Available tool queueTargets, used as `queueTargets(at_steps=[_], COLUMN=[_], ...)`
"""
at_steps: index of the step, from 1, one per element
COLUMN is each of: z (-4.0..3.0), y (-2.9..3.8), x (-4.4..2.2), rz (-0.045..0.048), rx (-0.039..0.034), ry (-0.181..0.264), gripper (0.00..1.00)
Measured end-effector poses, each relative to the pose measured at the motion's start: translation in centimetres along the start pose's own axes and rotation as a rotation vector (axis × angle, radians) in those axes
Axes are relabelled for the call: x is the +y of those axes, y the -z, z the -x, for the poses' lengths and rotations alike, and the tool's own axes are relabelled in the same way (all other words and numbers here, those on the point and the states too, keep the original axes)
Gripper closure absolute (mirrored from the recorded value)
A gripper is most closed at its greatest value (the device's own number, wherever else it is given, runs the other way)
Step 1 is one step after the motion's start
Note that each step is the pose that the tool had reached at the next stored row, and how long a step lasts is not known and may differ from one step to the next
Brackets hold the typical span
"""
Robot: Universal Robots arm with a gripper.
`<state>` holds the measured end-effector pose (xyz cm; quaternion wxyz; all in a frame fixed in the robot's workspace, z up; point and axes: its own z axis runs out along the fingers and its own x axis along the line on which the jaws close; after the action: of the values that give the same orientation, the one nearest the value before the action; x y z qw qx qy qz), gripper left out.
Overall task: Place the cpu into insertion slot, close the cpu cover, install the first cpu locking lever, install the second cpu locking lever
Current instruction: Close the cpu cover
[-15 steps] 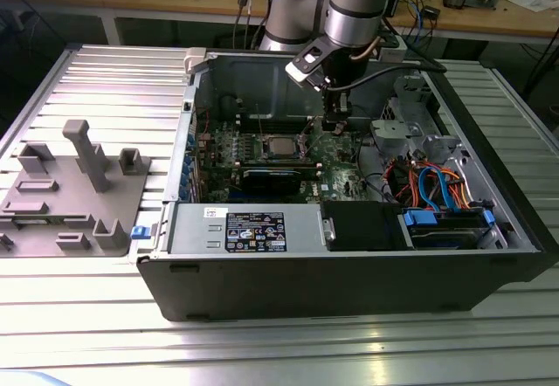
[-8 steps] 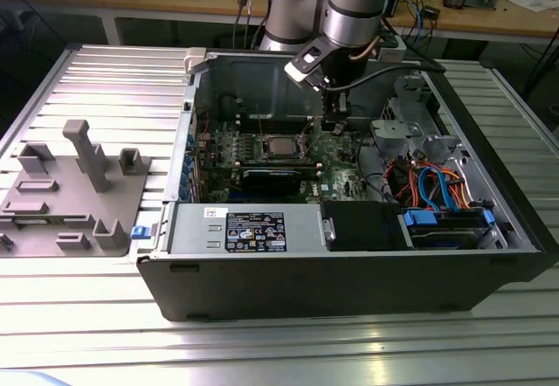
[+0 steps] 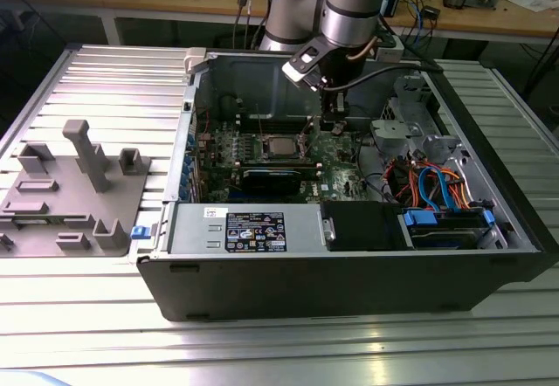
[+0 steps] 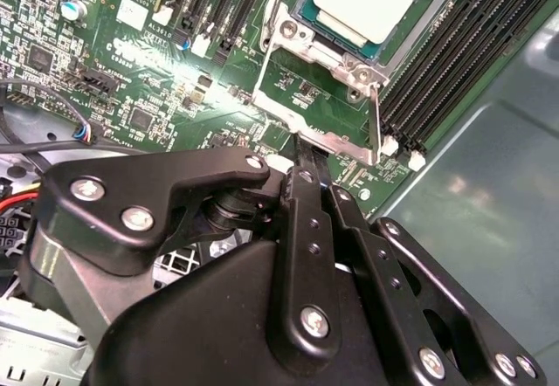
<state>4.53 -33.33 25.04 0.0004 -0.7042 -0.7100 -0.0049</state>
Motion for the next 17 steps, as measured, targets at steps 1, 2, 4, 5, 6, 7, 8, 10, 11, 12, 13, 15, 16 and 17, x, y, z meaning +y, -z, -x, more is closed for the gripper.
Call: queueTargets(at_steps=[1, 2, 4, 5, 6, 7, 8, 10, 11, 12, 13, 15, 16, 17], z=[0.0, 0.0, 0.0, 0.0, 0.0, 0.0, 0.0, 0.0, 0.0, 0.0, 0.0, 0.0, 0.0, 0.0], y=[0.0, 0.0, 0.0, 0.0, 0.0, 0.0, 0.0, 0.0, 0.0, 0.0, 0.0, 0.0, 0.0, 0.0], x=[-0.02, -0.03, -0.06, -0.07, -0.1, -0.11, -0.13, -0.26, -0.34, -0.34, -0.35, -0.42, -0.44, -0.47], rz=[0.0001, 0.0001, 0.0001, 0.0, 0.0001, 0.0001, 0.0001, 0.0001, 0.0001, 0.0, 0.0, 0.0001, 0.0, 0.0], rx=[0.0001, 0.0, 0.0, 0.0, 0.0, 0.0001, 0.0001, 0.0, 0.0, 0.0, 0.0, 0.0001, 0.0001, 0.0], ry=[0.0, 0.0, 0.0, 0.0, 0.0, 0.0, 0.0, 0.0, 0.0, 0.0, 0.0, 0.0, 0.0, 0.0], gripper=[0.89, 0.89, 0.89, 0.89, 0.89, 0.89, 0.89, 0.89, 0.89, 0.89, 0.89, 0.89, 0.89, 0.89])
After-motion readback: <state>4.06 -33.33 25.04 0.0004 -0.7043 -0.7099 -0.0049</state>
